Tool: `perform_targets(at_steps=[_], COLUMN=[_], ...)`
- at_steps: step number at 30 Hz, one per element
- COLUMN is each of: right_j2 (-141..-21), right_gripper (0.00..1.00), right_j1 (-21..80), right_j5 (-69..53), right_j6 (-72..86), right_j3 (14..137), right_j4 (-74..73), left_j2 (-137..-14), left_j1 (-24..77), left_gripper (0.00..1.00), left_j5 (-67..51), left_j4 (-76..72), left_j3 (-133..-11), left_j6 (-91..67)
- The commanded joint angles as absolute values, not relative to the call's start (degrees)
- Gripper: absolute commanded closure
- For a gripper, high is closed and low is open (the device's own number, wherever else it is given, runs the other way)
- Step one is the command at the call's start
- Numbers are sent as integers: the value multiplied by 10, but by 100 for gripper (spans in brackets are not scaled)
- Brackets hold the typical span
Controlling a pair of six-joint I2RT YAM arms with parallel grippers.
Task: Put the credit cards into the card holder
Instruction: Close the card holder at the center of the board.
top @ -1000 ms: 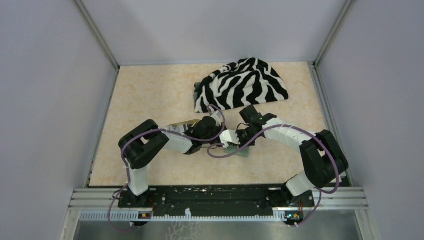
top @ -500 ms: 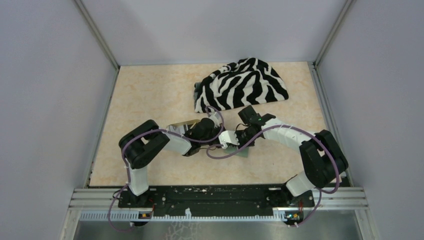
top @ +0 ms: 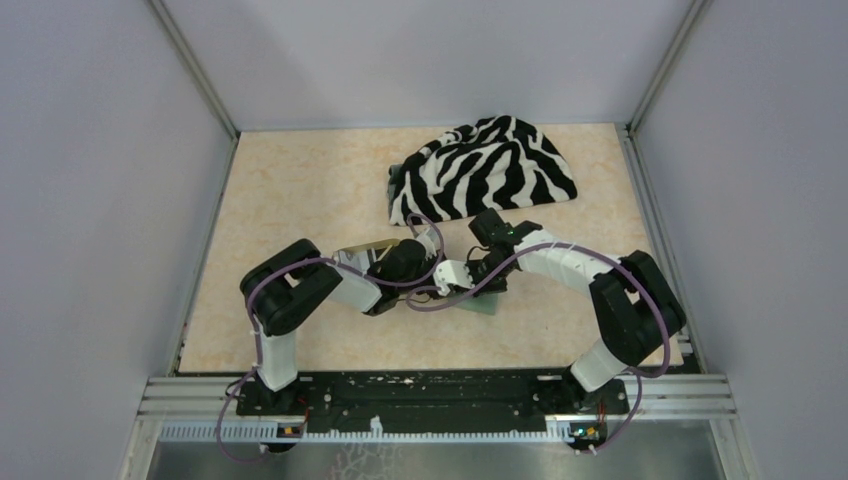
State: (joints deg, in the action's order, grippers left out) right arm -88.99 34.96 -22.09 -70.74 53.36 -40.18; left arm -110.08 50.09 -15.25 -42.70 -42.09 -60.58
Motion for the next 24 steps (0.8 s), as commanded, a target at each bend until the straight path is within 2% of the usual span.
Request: perform_targets(at_steps=[1, 15, 24], right_j2=[-933, -913, -922], right_gripper=[100, 100, 100], right_j1=[371, 371, 371], right_j5=[-224, -247, -235], right_j6=[-691, -661, -675], right_j3=[541, 555, 545], right_j4=[-397, -391, -394], left_j2=[-1135, -1111, -1021], left_j1=[511, 511, 510], left_gripper=[100, 100, 98], left_j5=[-162, -127, -117], left_j4=[-373, -328, -380], left_j3=[-405, -402, -375], left_j6=[-595, -569, -559])
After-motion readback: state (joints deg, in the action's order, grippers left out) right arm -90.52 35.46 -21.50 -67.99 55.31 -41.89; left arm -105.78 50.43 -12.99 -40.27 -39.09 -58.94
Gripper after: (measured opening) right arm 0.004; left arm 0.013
